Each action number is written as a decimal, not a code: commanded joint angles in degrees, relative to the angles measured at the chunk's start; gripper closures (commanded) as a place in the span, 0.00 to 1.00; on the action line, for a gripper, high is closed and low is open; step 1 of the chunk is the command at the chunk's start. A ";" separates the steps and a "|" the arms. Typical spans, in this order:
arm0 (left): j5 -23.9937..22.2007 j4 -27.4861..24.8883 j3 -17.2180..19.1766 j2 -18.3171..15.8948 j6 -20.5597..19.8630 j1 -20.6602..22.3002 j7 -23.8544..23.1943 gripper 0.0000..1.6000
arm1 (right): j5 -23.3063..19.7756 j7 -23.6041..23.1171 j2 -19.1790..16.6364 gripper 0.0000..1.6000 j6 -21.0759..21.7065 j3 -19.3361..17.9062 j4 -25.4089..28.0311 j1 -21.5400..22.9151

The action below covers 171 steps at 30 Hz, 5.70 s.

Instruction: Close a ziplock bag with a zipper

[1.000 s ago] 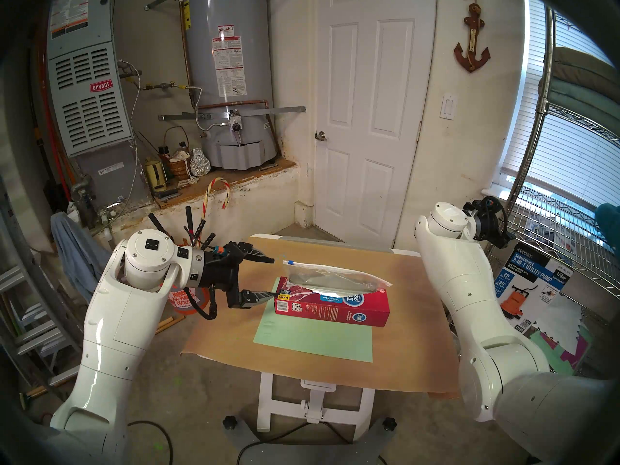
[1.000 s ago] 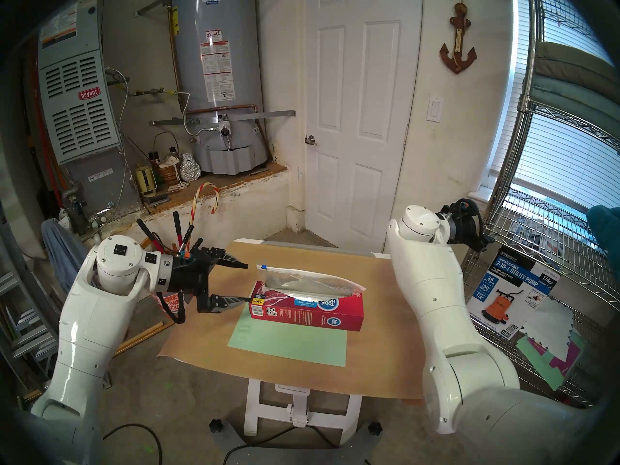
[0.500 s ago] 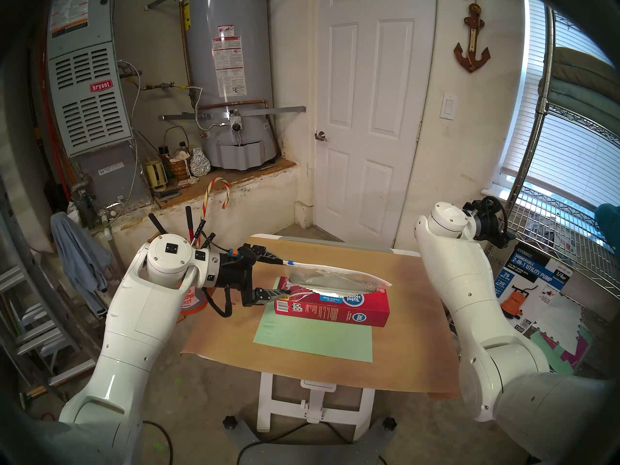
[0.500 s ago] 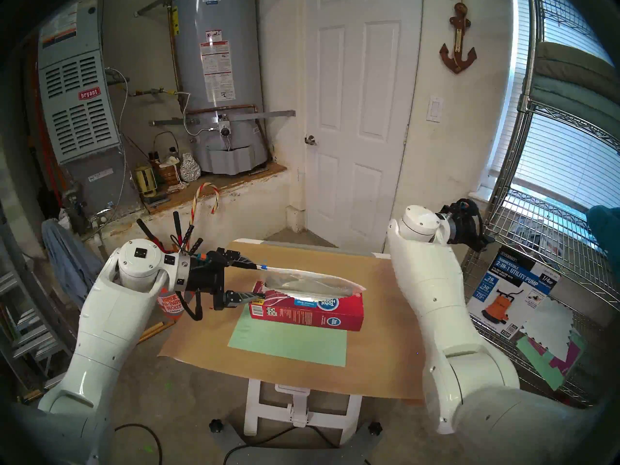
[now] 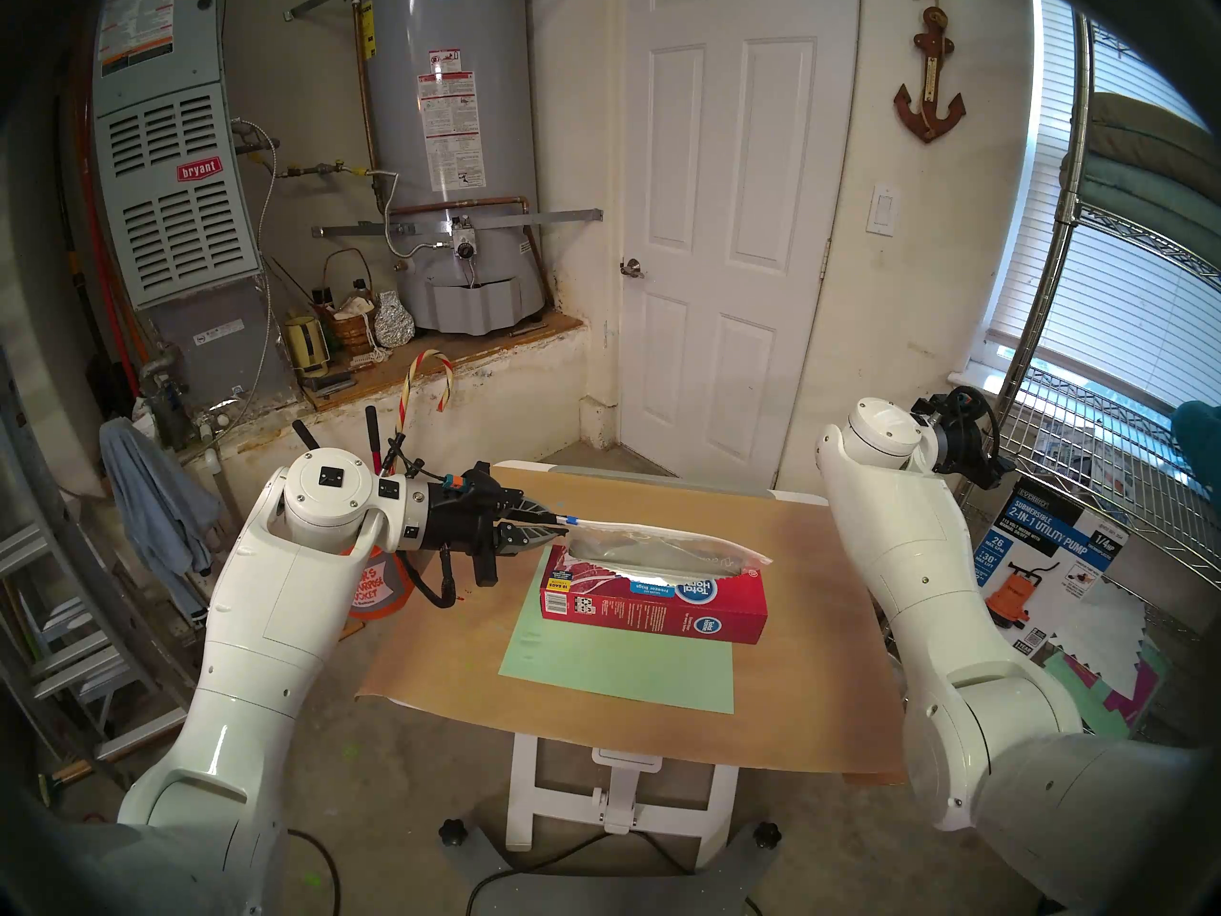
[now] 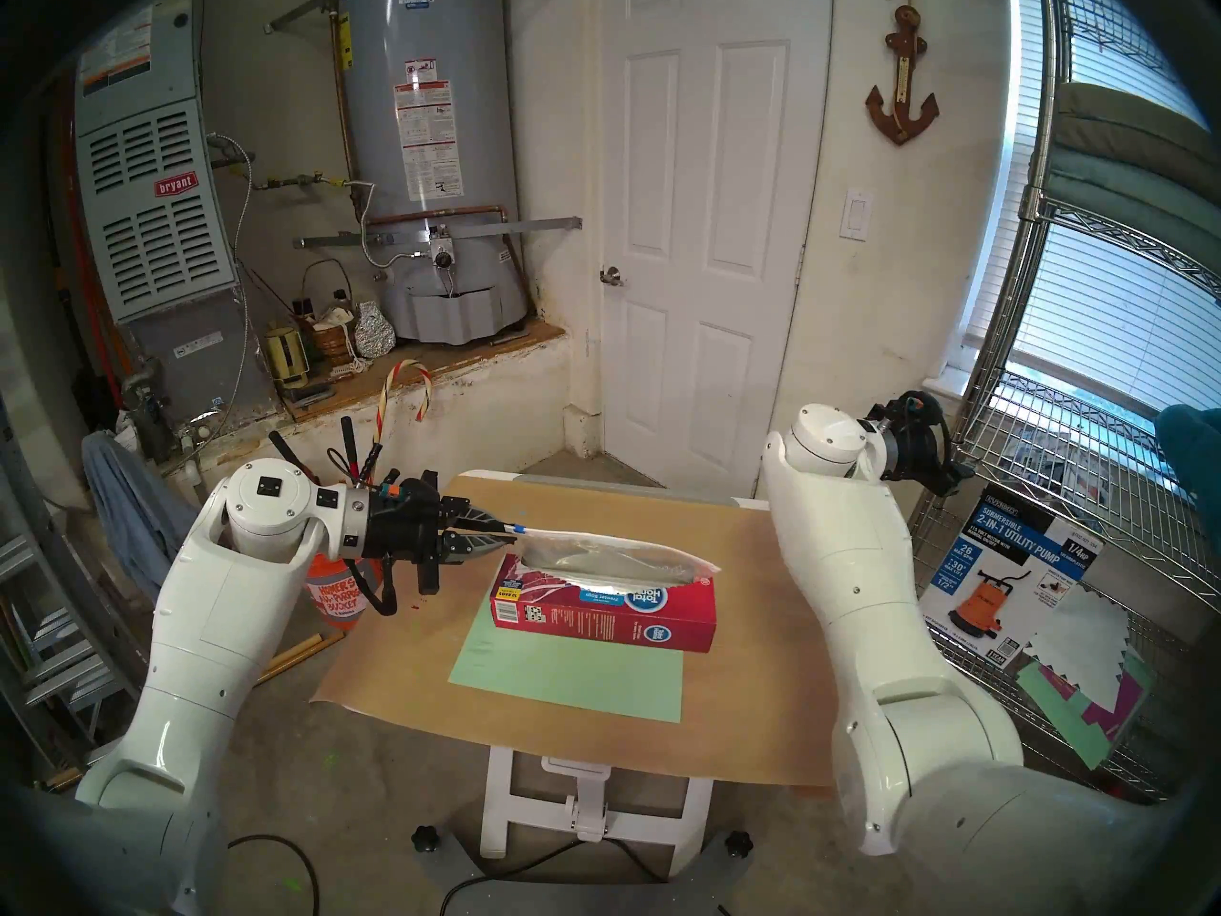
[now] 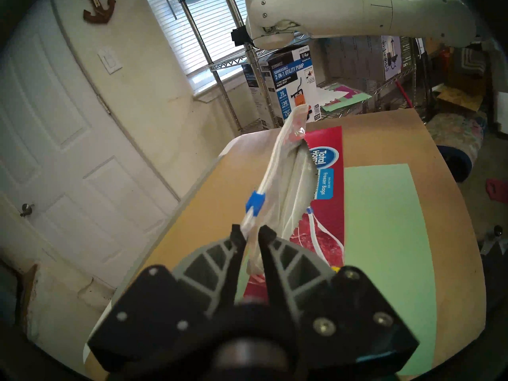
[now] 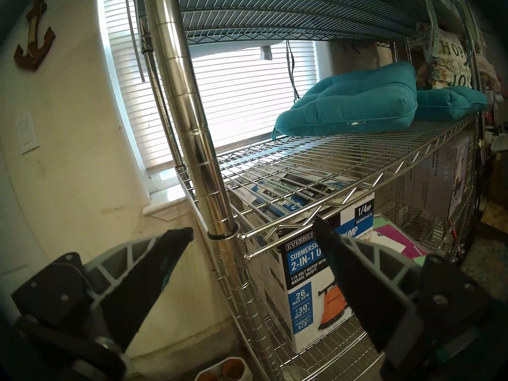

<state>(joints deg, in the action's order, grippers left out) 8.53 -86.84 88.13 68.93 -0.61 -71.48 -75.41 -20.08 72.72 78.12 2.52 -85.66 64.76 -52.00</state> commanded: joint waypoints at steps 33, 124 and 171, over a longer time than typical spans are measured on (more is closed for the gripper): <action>-1.33 0.04 2.25 1.12 1.05 1.92 -1.43 1.00 | 0.14 -0.30 0.09 0.00 -0.14 0.28 1.61 0.86; -1.69 -5.89 5.74 3.42 0.97 -3.87 -1.48 1.00 | -13.50 -76.92 -30.96 0.00 13.37 35.03 45.25 -13.43; -1.26 -1.61 6.05 2.72 2.83 0.59 -5.02 1.00 | -2.07 -90.80 -25.82 0.00 9.44 41.58 40.45 -9.84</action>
<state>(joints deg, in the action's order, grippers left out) 7.87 -88.23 93.56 71.64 2.13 -72.14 -80.52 -22.35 -18.18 50.75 11.62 -43.76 105.14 -63.64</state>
